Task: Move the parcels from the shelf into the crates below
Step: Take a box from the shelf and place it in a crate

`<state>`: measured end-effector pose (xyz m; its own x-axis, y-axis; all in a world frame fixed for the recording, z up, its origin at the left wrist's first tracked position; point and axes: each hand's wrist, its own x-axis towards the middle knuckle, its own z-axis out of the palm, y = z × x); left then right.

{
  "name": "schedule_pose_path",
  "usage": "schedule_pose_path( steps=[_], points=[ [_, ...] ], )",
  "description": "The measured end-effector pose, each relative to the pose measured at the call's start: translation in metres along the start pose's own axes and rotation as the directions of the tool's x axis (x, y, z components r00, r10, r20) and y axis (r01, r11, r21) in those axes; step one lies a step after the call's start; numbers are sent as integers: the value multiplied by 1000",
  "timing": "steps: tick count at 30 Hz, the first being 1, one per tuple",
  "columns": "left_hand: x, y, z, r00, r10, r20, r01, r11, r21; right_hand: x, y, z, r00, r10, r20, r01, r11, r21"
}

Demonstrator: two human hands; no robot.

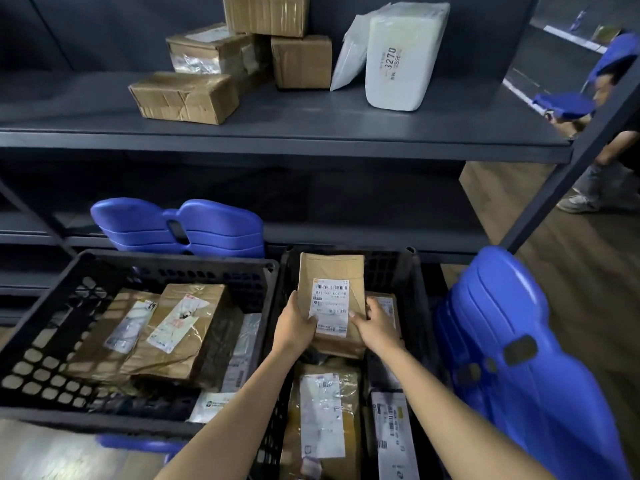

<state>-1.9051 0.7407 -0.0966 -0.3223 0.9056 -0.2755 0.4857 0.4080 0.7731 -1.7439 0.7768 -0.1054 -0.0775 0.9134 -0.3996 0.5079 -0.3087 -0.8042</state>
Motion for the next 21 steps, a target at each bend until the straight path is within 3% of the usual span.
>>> schedule_pose_path(
  steps=[21],
  points=[
    [29,-63,37,999,9,51,-22,969,246,37,47,53,997,29,74,-22,995,-96]
  ],
)
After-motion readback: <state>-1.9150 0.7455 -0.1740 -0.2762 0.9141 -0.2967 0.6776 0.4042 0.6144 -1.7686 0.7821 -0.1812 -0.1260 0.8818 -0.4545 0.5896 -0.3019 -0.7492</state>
